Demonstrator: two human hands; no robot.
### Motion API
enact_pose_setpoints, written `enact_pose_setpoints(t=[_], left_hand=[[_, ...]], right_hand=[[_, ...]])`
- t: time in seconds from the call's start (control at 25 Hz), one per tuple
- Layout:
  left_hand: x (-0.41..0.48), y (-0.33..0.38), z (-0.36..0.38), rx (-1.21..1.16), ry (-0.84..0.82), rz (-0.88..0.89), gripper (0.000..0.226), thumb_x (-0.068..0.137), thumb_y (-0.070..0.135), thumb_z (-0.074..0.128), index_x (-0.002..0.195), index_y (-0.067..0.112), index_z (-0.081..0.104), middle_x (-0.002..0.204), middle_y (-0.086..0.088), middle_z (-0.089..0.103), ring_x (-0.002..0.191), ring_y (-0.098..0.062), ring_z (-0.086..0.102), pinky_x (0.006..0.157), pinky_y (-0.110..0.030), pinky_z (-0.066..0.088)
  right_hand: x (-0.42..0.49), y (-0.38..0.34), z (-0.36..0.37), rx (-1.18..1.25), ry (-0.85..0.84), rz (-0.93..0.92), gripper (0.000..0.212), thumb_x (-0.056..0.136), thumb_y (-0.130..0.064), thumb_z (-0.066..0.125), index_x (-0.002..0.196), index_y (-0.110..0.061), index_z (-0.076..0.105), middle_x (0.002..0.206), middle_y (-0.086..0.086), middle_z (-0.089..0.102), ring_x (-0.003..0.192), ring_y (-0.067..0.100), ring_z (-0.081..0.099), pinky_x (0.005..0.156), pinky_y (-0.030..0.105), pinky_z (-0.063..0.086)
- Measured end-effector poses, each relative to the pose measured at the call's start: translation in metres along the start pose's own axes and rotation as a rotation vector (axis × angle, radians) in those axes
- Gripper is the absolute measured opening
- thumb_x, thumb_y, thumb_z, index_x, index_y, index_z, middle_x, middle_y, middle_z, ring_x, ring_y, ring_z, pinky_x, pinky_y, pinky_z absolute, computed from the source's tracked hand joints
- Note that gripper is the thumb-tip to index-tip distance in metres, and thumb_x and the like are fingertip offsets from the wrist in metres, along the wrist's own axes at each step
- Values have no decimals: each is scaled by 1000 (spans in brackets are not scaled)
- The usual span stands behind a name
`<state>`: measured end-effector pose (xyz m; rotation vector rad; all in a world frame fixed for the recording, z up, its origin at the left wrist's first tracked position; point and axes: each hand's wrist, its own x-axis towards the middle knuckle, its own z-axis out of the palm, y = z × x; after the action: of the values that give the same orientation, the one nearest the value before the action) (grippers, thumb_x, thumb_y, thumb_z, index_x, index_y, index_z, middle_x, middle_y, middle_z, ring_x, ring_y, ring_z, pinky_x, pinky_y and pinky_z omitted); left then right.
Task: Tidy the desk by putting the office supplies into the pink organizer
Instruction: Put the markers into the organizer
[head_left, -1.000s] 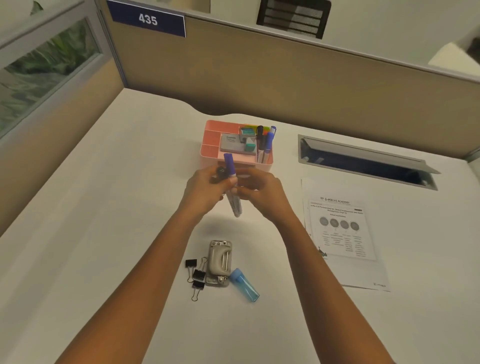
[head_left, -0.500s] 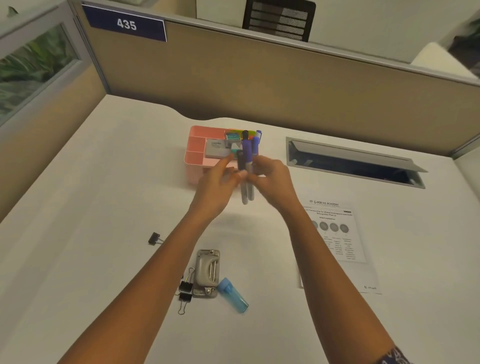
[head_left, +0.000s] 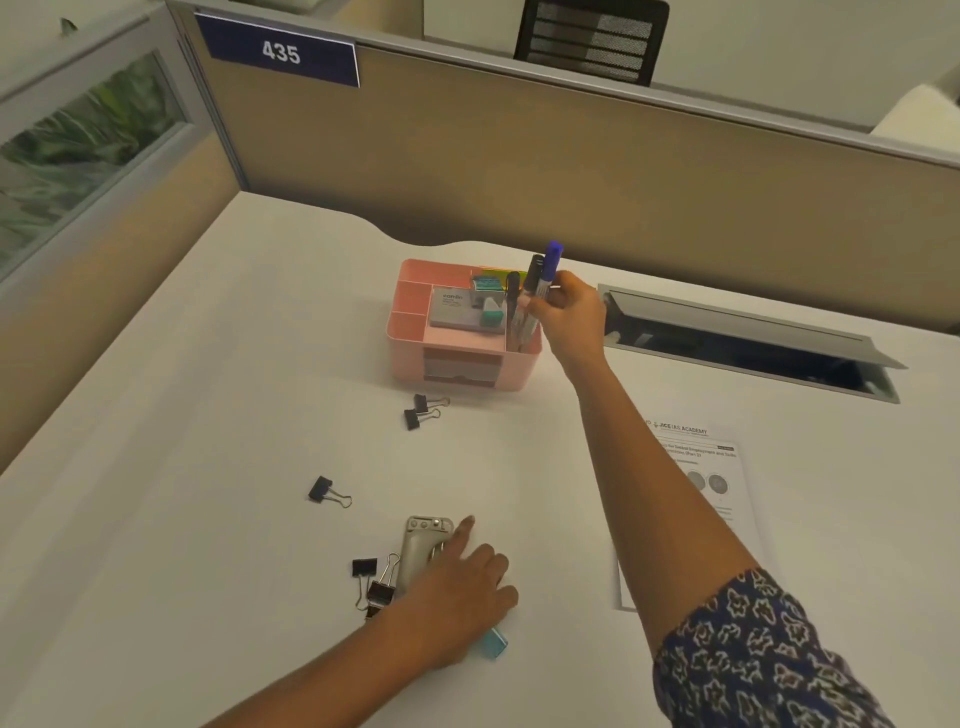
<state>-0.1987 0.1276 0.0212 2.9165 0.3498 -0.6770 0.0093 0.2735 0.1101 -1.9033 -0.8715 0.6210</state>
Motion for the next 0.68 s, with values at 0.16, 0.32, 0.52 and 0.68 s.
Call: enact_pose_setpoints(t=[0.16, 0.32, 0.52, 0.68], left_hand=[[10, -11, 2, 10, 79, 21, 36, 80, 5, 62, 113, 9, 48, 115, -15, 49, 112, -34, 43, 113, -57, 2], [13, -27, -7, -67, 199, 37, 26, 77, 6, 64, 100, 17, 59, 105, -6, 56, 103, -27, 50, 110, -47, 23], [17, -52, -21, -158, 309, -11, 26, 71, 14, 72, 95, 23, 67, 95, 2, 61, 91, -19, 54, 82, -31, 39], [14, -77, -42, -259, 355, -143, 28, 86, 18, 61, 113, 23, 63, 109, -1, 57, 103, -21, 46, 82, -34, 36]], right_hand=[[-4, 11, 8, -48, -45, 43, 43, 87, -19, 68, 128, -10, 57, 126, 8, 63, 111, 25, 61, 94, 39, 51], [-6, 20, 9, -93, -68, 37, 40, 89, -19, 66, 127, -9, 57, 125, 8, 62, 105, 20, 59, 87, 28, 50], [-5, 15, 12, -92, -44, 45, 39, 89, -17, 66, 126, -8, 60, 122, 9, 64, 90, 13, 53, 83, 23, 45], [-4, 17, 6, -21, 87, 45, 39, 87, -19, 69, 125, -11, 61, 126, 6, 62, 111, 18, 57, 92, 33, 50]])
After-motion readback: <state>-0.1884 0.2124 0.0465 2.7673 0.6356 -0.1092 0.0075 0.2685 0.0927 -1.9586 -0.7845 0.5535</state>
